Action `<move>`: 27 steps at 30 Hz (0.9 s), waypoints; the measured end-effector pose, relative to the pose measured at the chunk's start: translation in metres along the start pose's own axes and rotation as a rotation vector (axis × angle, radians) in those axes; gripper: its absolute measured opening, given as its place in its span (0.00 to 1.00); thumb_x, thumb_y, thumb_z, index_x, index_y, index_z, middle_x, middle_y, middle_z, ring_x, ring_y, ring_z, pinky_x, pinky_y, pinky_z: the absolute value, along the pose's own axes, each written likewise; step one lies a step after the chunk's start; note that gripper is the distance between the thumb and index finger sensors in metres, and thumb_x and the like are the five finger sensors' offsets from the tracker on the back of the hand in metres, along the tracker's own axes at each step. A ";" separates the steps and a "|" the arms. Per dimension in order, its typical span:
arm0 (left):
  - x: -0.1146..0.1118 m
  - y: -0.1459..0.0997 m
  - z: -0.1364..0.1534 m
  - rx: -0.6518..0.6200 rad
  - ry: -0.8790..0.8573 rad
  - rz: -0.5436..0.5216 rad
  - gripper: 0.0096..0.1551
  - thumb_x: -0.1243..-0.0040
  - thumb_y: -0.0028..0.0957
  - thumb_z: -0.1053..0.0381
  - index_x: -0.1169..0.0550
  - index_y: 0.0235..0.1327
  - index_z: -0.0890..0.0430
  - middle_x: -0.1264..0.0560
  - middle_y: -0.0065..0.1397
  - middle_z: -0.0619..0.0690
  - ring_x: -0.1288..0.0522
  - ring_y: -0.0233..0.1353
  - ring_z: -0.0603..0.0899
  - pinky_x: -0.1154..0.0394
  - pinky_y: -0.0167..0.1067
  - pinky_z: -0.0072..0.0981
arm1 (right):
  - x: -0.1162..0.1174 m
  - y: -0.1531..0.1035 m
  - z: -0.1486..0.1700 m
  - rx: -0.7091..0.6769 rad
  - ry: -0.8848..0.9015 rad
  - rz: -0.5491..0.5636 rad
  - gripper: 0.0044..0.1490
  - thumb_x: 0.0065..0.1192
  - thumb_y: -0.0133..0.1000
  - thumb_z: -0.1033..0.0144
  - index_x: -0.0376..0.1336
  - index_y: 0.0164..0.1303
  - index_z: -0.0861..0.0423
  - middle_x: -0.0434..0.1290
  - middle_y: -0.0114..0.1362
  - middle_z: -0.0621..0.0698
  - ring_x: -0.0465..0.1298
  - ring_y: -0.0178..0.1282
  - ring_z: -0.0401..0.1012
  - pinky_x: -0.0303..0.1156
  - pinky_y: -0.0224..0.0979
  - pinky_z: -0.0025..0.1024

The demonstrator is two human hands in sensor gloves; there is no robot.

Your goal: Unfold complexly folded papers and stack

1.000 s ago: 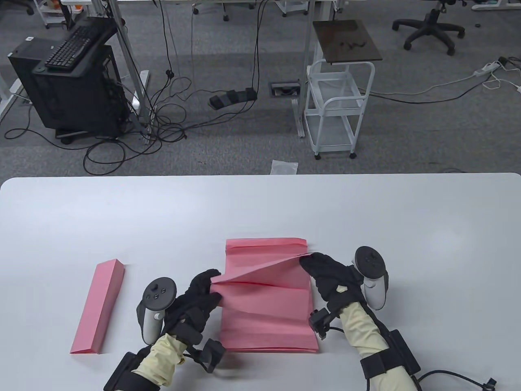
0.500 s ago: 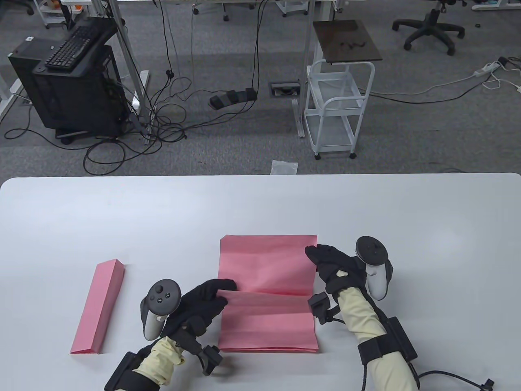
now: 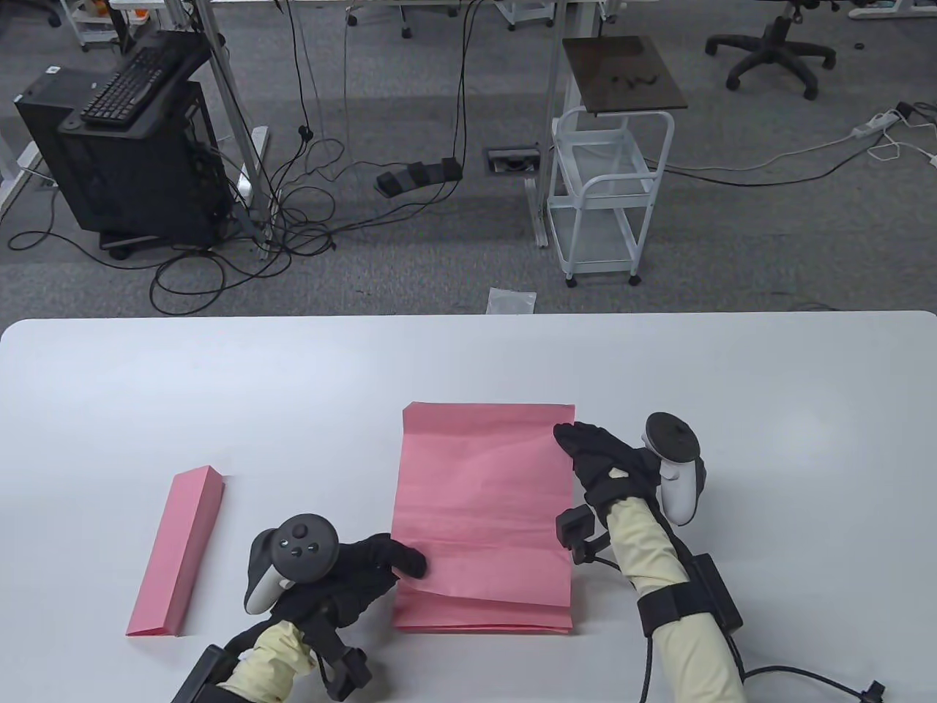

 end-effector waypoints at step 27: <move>-0.011 0.000 -0.007 0.014 0.217 0.059 0.21 0.46 0.61 0.48 0.27 0.68 0.43 0.70 0.85 0.47 0.74 0.81 0.65 0.73 0.72 0.63 | 0.006 0.015 0.017 0.062 -0.105 0.038 0.24 0.58 0.58 0.59 0.71 0.53 0.63 0.80 0.50 0.55 0.73 0.64 0.51 0.46 0.80 0.61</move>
Point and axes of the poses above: the tracker on the back of each hand, its own z axis roughly to the little-finger side, its own y axis roughly from the wrist to the fingertips, x = y × z, the point moved 1 cm from there along y, roughly from the wrist to the fingertips
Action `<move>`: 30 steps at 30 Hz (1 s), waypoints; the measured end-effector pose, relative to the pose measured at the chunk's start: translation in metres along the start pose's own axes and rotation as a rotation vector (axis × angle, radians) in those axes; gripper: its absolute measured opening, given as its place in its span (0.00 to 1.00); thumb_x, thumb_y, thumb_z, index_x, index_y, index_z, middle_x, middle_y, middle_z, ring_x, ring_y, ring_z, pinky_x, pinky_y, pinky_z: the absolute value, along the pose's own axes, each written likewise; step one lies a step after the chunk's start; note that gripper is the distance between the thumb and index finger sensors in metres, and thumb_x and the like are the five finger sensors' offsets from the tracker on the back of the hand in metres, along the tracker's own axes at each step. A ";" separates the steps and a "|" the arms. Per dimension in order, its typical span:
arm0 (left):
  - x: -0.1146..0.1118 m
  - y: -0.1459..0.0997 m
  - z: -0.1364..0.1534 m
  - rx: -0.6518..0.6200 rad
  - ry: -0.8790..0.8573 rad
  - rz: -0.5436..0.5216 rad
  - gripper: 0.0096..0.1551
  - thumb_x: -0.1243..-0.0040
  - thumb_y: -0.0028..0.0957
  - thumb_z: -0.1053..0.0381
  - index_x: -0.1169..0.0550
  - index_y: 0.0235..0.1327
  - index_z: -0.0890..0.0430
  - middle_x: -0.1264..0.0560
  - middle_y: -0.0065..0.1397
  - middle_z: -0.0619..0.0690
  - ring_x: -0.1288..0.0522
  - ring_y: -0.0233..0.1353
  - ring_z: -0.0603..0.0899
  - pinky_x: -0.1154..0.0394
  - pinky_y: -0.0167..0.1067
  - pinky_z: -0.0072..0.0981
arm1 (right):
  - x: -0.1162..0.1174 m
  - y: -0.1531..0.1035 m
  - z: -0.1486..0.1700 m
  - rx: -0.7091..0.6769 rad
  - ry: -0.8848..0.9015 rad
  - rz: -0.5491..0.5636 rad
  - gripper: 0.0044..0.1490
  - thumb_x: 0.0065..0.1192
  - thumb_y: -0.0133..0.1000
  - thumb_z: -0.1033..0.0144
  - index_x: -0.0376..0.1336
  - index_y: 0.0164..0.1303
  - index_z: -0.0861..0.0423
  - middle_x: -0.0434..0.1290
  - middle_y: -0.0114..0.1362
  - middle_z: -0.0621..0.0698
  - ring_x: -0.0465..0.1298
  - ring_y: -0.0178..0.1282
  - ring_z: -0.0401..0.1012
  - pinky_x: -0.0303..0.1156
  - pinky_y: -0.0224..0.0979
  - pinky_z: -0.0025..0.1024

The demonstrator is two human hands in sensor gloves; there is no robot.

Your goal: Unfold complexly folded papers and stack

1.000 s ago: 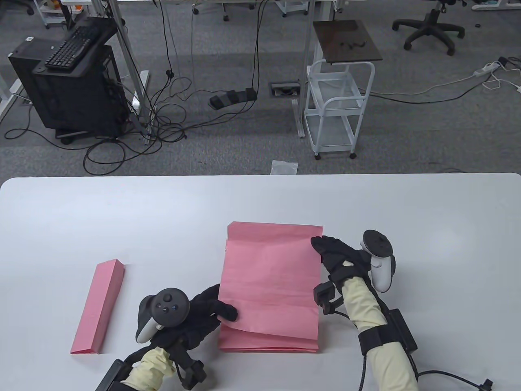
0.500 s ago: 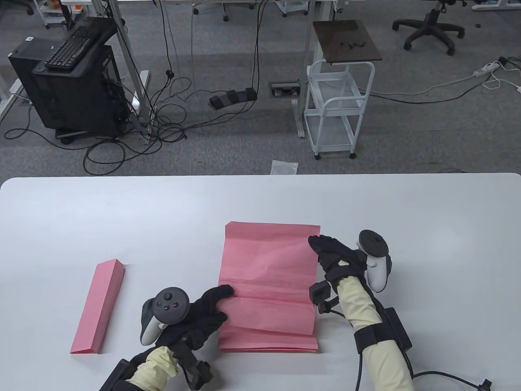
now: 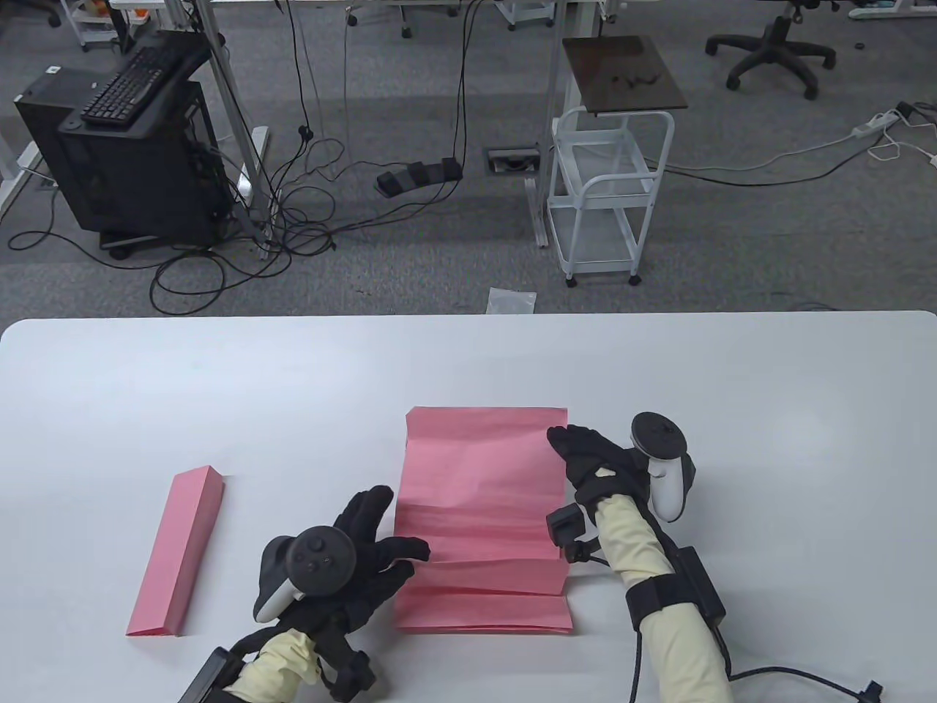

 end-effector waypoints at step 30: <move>-0.068 0.031 0.026 0.289 0.308 0.522 0.56 0.57 0.51 0.24 0.75 0.70 0.36 0.86 0.74 0.38 0.88 0.75 0.56 0.86 0.64 0.56 | 0.058 -0.054 0.009 -0.349 -0.811 -0.179 0.46 0.57 0.57 0.51 0.43 0.82 0.45 0.35 0.88 0.46 0.25 0.85 0.44 0.16 0.76 0.53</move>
Point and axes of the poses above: the tracker on the back of each hand, its own z axis roughly to the little-finger side, its own y axis roughly from the wrist to the fingertips, x = y × z, the point moved 1 cm from there along y, roughly from the wrist to the fingertips
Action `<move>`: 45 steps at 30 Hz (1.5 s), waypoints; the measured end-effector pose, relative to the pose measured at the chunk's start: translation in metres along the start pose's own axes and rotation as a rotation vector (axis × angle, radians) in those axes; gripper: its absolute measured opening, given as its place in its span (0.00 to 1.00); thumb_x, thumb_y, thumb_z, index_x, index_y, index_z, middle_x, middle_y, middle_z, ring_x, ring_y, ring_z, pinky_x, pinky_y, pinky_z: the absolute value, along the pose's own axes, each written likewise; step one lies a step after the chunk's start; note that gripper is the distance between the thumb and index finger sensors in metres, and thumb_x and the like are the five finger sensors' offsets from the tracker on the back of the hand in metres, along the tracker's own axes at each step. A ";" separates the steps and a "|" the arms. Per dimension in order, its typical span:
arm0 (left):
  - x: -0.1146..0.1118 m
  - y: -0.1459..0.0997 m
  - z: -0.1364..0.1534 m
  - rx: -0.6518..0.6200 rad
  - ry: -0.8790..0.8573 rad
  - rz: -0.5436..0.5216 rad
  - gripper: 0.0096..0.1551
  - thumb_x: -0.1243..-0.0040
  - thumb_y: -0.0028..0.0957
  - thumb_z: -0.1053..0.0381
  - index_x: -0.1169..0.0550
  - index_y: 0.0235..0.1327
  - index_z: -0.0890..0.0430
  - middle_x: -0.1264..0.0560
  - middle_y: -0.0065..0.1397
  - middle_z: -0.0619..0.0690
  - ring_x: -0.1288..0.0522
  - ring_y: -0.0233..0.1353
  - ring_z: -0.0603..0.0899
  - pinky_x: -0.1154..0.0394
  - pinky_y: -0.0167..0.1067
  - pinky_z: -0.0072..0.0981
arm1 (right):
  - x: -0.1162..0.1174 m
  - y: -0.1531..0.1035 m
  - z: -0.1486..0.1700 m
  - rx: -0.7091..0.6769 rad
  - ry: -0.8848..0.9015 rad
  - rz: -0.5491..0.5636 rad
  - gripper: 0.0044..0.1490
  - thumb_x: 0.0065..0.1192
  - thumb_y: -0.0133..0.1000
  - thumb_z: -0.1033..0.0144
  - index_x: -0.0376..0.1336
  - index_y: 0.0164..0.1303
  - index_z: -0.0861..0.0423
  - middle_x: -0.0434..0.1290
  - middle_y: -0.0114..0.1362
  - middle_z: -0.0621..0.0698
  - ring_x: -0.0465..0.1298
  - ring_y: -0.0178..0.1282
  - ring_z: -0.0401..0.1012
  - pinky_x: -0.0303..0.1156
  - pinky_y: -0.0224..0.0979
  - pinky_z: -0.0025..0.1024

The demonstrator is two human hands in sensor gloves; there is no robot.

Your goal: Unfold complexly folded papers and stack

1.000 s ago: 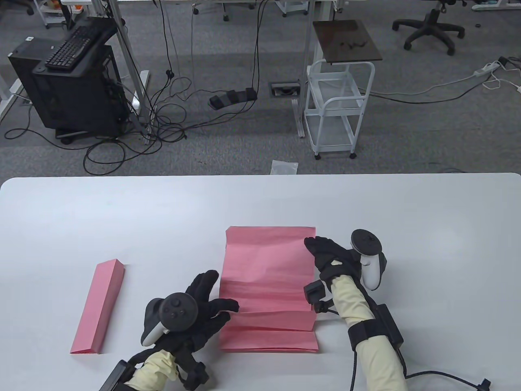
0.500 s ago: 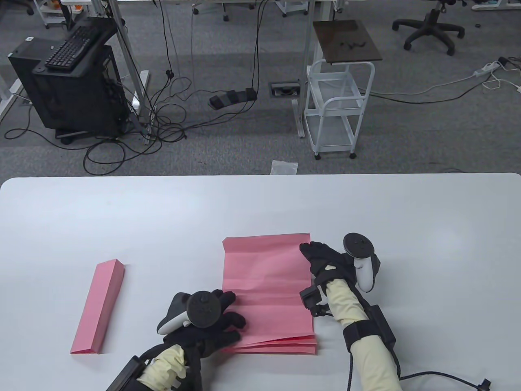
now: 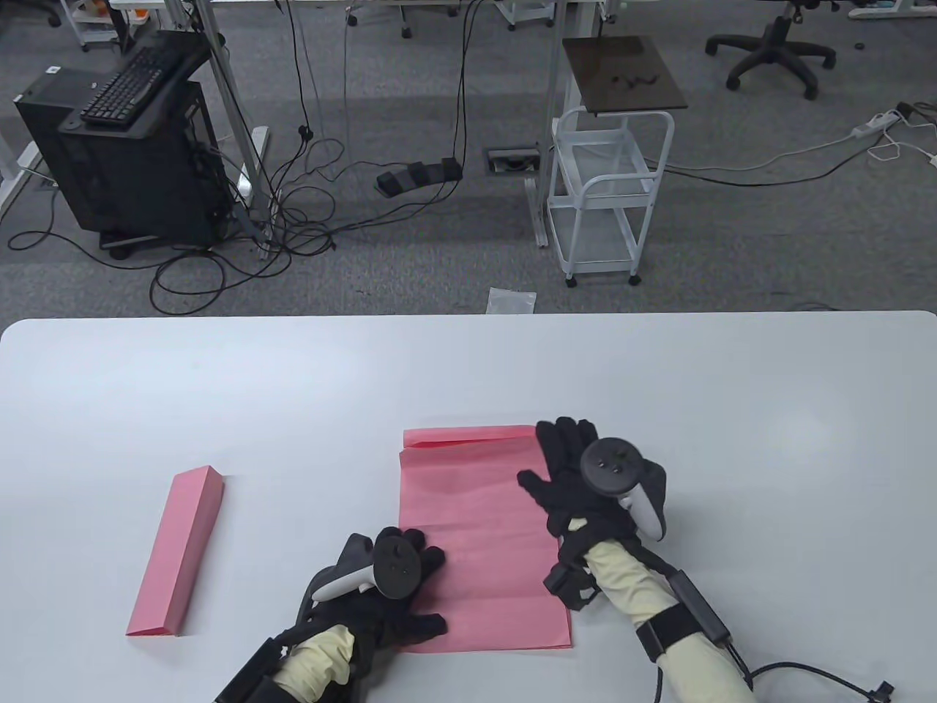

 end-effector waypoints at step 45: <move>0.001 -0.001 0.001 0.026 -0.001 0.018 0.57 0.56 0.46 0.23 0.76 0.67 0.32 0.88 0.72 0.35 0.90 0.73 0.53 0.88 0.63 0.54 | 0.015 0.027 0.072 0.320 -0.073 -0.302 0.35 0.56 0.56 0.47 0.48 0.72 0.23 0.37 0.85 0.23 0.30 0.85 0.26 0.14 0.78 0.46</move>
Point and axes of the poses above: the tracker on the back of each hand, its own z axis roughly to the little-finger side, its own y axis roughly from the wrist to the fingertips, x = y × z, the point moved 1 cm from there along y, roughly from the wrist to the fingertips
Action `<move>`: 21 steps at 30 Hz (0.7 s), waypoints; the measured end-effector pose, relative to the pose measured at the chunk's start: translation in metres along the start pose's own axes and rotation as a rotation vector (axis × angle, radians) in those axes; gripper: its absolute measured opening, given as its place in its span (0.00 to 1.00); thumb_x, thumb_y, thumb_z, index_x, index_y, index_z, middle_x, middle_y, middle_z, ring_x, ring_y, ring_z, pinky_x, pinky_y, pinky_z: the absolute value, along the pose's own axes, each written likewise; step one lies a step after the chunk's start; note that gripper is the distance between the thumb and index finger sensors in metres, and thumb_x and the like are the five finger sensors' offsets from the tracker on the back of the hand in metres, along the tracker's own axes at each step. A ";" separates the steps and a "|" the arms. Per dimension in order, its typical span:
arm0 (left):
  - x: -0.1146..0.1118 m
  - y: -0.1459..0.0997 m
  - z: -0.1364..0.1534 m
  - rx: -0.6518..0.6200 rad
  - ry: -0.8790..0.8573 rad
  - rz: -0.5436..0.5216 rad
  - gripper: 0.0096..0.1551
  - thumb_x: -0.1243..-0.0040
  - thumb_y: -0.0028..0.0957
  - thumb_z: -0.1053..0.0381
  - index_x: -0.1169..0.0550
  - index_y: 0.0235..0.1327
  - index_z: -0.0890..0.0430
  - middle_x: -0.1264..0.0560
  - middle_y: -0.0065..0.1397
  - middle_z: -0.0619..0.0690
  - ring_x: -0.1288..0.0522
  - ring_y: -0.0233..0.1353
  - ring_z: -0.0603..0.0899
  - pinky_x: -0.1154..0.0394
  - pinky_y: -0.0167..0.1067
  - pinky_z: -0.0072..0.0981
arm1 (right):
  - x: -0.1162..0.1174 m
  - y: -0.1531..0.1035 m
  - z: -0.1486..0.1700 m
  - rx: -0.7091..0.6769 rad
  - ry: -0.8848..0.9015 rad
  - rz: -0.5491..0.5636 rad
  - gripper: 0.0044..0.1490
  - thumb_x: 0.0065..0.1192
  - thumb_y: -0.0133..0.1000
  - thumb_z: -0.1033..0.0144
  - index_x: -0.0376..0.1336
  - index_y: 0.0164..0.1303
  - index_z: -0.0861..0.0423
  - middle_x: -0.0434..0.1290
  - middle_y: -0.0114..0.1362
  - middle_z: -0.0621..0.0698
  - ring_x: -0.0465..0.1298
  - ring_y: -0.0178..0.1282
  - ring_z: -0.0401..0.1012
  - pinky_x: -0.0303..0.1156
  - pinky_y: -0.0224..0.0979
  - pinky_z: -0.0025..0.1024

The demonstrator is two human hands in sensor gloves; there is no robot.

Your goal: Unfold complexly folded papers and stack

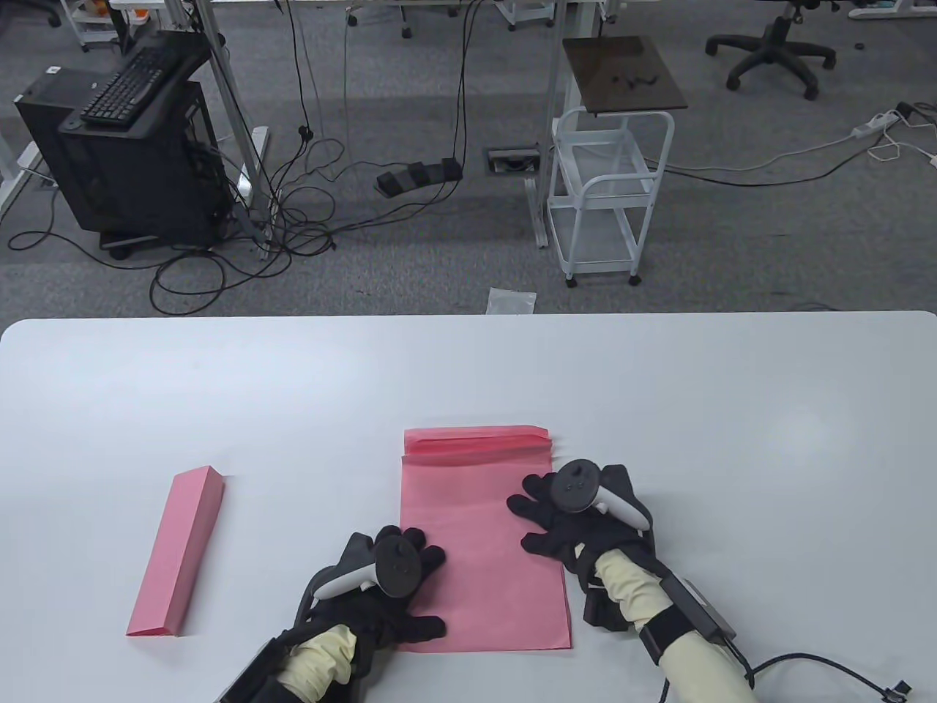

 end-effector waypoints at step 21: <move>0.000 0.000 -0.001 -0.002 0.002 0.001 0.57 0.57 0.46 0.23 0.76 0.67 0.33 0.88 0.72 0.35 0.90 0.73 0.54 0.88 0.63 0.55 | 0.014 0.037 -0.072 -0.112 -0.163 -0.106 0.38 0.54 0.55 0.44 0.43 0.73 0.22 0.33 0.84 0.24 0.27 0.83 0.27 0.11 0.76 0.46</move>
Point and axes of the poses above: the tracker on the back of each hand, its own z axis roughly to the little-finger side, its own y axis roughly from the wrist to the fingertips, x = y × z, the point moved 1 cm from there along y, roughly from the wrist to the fingertips
